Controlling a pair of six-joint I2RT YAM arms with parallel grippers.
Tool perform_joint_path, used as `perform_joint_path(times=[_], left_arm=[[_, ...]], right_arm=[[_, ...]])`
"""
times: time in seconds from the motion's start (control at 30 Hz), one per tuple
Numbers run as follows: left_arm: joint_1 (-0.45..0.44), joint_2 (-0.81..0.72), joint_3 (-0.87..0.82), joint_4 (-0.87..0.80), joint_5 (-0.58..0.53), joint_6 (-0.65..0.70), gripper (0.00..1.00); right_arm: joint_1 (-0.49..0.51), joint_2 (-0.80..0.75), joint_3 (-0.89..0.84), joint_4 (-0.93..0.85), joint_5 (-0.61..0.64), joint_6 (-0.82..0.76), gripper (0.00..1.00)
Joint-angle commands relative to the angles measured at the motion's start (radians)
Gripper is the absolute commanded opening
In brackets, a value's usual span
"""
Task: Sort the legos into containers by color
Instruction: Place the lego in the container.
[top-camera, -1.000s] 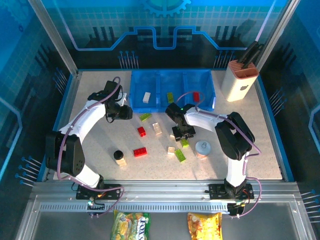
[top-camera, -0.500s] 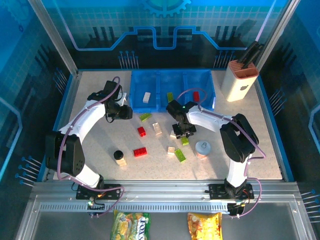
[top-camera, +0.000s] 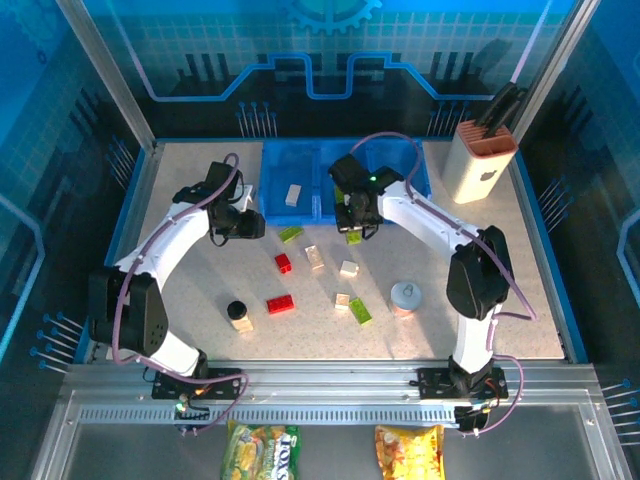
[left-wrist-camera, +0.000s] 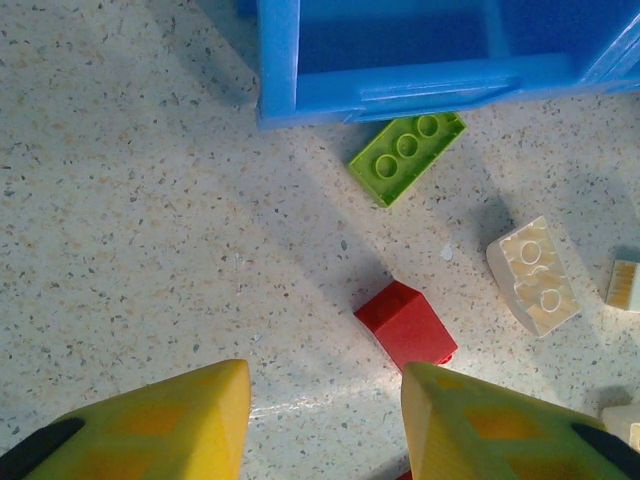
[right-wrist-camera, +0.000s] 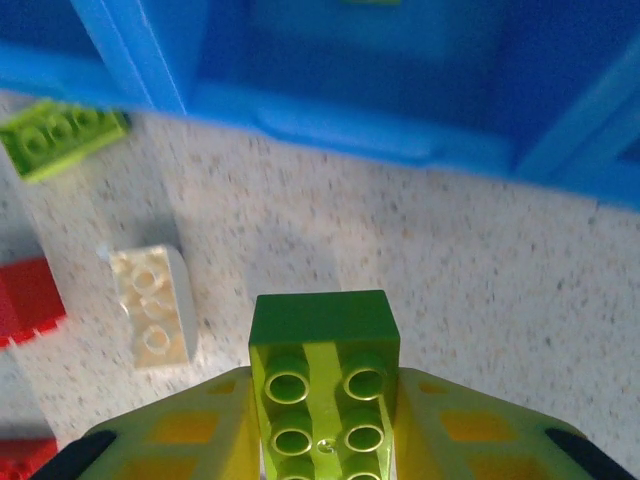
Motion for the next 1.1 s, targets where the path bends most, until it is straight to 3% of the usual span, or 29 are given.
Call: perform_joint_path(times=[0.0,0.3,0.6,0.83,1.07], left_arm=[[0.011,-0.036,-0.018,0.009,0.028,0.006,0.45],[0.011,-0.037,-0.020,0.012,0.032,0.004,0.45],[0.011,-0.031,-0.021,0.015,0.037,0.003,0.45],[0.011,-0.028,-0.020,0.017,0.039,0.002,0.45],[0.011,-0.020,-0.019,0.017,0.041,0.002,0.45]], right_arm=[[-0.037,0.064,0.079,0.011,-0.023,-0.023,0.35],[-0.122,0.215,0.244,0.113,-0.126,-0.042,0.33],[-0.143,0.404,0.440,0.163,-0.214,-0.038,0.33],[-0.154,0.570,0.615,0.124,-0.202,-0.041,0.33],[-0.172,0.647,0.653,0.135,-0.208,-0.039,0.34]])
